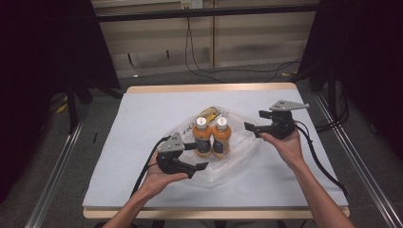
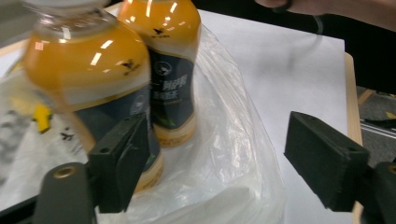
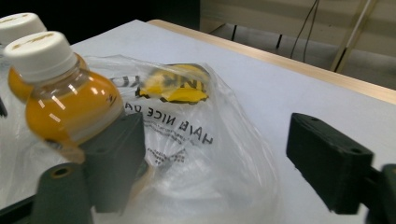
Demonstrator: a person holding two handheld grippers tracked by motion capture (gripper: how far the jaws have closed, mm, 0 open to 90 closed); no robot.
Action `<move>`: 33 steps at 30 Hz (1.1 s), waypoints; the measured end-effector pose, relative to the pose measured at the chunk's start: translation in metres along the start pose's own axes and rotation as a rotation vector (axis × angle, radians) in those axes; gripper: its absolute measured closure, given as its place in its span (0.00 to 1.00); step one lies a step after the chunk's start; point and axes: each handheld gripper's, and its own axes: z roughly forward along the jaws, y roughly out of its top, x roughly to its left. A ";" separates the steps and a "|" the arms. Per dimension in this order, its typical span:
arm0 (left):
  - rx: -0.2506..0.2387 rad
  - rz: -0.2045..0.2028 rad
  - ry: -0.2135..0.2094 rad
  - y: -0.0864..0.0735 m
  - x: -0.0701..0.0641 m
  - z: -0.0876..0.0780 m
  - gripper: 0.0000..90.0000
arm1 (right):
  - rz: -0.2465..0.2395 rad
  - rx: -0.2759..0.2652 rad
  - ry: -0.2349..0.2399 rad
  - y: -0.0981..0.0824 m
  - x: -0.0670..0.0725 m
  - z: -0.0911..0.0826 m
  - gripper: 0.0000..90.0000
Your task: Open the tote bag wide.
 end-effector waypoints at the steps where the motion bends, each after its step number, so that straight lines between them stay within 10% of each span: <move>1: -0.013 0.002 0.009 0.000 0.001 -0.003 0.21 | -0.005 -0.001 -0.008 -0.002 0.001 -0.005 0.19; 11: -0.076 -0.076 0.111 -0.007 0.015 -0.046 0.10 | 0.017 -0.048 -0.026 -0.029 0.003 -0.058 0.13; 33: -0.007 -0.219 0.286 -0.086 0.009 -0.110 0.05 | 0.060 -0.054 -0.162 -0.102 0.039 -0.135 0.14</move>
